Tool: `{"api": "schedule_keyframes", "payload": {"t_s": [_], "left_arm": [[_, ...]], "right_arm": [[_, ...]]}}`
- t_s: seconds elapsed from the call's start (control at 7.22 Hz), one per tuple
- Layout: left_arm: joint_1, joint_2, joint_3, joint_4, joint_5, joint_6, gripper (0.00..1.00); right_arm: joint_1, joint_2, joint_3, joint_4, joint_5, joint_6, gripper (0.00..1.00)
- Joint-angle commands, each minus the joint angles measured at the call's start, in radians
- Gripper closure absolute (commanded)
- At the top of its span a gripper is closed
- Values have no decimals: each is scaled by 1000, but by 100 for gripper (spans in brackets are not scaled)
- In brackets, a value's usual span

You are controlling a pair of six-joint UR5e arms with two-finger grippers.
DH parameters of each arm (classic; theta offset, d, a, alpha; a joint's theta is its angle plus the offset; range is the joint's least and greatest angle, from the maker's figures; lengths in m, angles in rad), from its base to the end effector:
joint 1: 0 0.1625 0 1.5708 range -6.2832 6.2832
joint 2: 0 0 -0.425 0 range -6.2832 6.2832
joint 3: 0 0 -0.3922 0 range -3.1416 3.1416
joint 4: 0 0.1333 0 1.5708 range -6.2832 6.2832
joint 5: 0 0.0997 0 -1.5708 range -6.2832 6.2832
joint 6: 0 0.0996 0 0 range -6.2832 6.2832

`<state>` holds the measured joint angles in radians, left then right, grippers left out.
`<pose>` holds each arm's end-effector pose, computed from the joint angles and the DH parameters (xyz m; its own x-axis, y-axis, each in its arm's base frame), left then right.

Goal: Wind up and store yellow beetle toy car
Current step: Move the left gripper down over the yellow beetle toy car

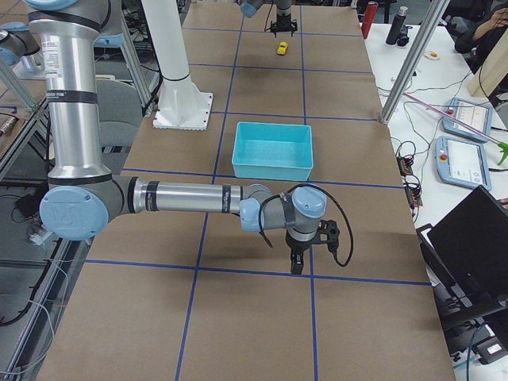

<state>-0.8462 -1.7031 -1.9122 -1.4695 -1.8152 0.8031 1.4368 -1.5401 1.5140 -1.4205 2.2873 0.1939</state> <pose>0.2716 -0.4716 0.4586 0.0198 0.9942 0.1053 -0.9095 -0.0258 0.4149 -0.0013 -0.5178 0.6597 0.7482 0.0115 0.6633 -0.0118 0.9999 -0.0040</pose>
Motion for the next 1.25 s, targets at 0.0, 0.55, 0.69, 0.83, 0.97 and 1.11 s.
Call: {"api": "schedule_keyframes", "payload": {"t_s": [0.0,0.55,0.69,0.83,0.97,1.11], "left_arm": [[79,2,10,-3,70,50,0],[82,9,111,-55,89,53,0],[81,10,148,-105,89,53,0],[82,8,174,-135,88,50,0],[82,7,180,-143,85,47,0],[82,8,197,-175,86,48,1]], "right_arm": [[-2,0,0,0,0,1,0],[-6,-2,0,0,0,-1,0],[-6,-2,0,0,0,-1,0],[-6,-2,-2,0,0,-1,0],[-9,-2,-2,0,0,-1,0],[-12,-2,0,0,0,1,0]]}}
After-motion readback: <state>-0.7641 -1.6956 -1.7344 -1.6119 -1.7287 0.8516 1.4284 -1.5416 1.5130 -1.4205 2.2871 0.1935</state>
